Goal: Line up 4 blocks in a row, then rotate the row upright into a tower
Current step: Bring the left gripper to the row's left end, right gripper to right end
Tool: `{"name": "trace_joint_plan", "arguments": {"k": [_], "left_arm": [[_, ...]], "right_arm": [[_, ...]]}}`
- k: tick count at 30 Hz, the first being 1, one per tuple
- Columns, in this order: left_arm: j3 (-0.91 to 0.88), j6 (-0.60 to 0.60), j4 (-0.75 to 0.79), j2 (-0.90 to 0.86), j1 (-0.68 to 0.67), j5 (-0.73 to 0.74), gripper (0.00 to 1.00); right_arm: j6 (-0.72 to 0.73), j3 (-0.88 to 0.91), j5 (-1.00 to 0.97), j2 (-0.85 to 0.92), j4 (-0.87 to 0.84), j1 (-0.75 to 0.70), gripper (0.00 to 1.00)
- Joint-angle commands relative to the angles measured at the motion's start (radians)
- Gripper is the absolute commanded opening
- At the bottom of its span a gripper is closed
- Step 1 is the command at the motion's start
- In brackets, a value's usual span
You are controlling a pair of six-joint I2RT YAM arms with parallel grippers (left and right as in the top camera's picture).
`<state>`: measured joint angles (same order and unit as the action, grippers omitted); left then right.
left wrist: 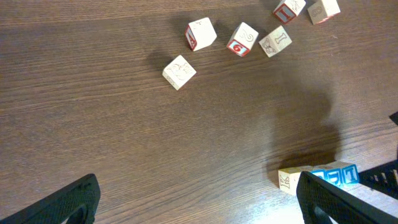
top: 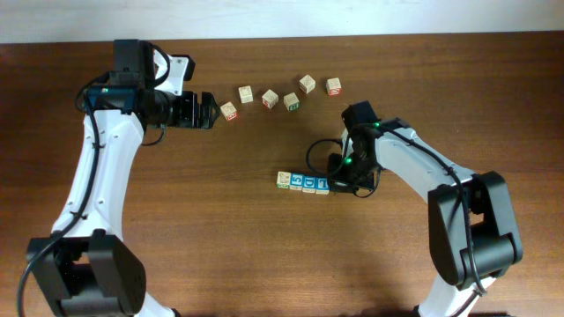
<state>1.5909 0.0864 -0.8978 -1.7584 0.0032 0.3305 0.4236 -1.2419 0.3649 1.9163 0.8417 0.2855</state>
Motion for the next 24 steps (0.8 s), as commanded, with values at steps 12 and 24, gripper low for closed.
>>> {"name": "trace_joint_plan", "arguments": {"k": [12,24], "left_arm": [[-0.08,-0.121,-0.109,-0.013,-0.113,0.078,0.0],[-0.108,-0.122,-0.014,-0.379,-0.27,0.296,0.0]], "right_arm": [[-0.211,0.002,0.185,-0.154,0.083,-0.182,0.04],[-0.103,0.238,0.276,-0.075,-0.289,-0.167,0.04]]}}
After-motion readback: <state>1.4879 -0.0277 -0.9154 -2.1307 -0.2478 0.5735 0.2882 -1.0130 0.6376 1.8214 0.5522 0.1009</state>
